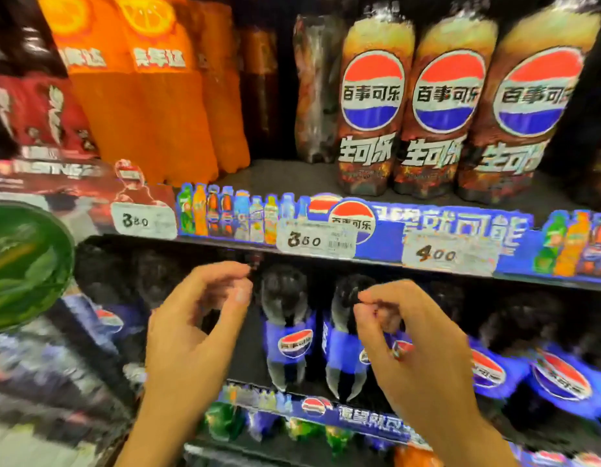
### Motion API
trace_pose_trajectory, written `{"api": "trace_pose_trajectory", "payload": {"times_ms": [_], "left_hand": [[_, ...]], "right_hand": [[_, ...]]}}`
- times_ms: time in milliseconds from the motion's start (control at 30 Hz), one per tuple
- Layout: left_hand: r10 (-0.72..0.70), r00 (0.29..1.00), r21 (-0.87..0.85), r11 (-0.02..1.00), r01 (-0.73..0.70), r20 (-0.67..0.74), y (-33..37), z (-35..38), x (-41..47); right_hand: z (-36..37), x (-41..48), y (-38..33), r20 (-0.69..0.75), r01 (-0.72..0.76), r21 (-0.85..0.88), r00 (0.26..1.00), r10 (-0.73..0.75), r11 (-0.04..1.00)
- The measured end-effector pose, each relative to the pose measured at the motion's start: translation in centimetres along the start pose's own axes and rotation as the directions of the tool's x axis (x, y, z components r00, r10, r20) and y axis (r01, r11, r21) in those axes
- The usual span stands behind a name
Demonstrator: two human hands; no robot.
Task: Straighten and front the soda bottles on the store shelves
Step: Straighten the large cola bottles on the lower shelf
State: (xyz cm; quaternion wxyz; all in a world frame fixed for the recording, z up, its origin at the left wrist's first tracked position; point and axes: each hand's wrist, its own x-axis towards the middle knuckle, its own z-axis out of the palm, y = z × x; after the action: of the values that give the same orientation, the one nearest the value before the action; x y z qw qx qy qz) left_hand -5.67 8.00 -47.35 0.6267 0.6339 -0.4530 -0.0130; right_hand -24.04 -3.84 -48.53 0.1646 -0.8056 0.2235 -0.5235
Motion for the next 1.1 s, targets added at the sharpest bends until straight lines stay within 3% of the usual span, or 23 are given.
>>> {"api": "trace_pose_trajectory", "payload": {"times_ms": [167,267,400,467,600,667,767,933,1100], "left_hand": [[-0.171,0.985,0.015,0.985,0.172,-0.036,-4.5,0.0,-2.0],[-0.263,0.964,0.018,0.965,0.262,0.036,-7.1,0.9,-2.8],[-0.403,0.901,0.171,0.91,0.377,0.158,-12.3,3.4,-3.8],[-0.456,0.858,0.149,0.889,0.432,0.235,-14.5,4.8,-4.2],[-0.421,0.854,0.104,0.906,0.41,0.307,-17.7,7.0,-4.1],[-0.421,0.854,0.095,0.906,0.413,0.306,-18.6,7.9,-3.9],[-0.39,0.884,0.148,0.92,0.363,0.257,-19.2,8.6,-4.0],[-0.345,0.884,0.051,0.936,0.348,0.315,-19.8,8.0,-3.5],[-0.291,0.829,0.009,0.945,0.327,0.478,-20.3,6.9,-2.4]], "right_hand": [[3.8,-2.7,2.9,0.136,-0.161,0.013,0.978,0.158,0.987],[4.9,-3.5,3.9,0.186,-0.218,-0.026,0.958,0.219,0.976],[5.6,-4.8,4.5,0.121,-0.236,-0.061,0.963,0.242,0.97],[5.9,-6.4,5.0,0.074,-0.312,-0.067,0.946,0.316,0.948],[7.0,-10.5,6.6,-0.061,-0.553,-0.065,0.833,0.55,0.831],[7.7,-11.8,7.3,-0.085,-0.576,-0.116,0.817,0.57,0.809],[8.5,-11.8,7.5,-0.059,-0.609,-0.039,0.793,0.607,0.792],[8.8,-9.9,6.8,-0.091,-0.578,-0.02,0.814,0.574,0.816],[4.4,-2.7,5.6,-0.133,-0.34,-0.097,0.936,0.327,0.935]]}}
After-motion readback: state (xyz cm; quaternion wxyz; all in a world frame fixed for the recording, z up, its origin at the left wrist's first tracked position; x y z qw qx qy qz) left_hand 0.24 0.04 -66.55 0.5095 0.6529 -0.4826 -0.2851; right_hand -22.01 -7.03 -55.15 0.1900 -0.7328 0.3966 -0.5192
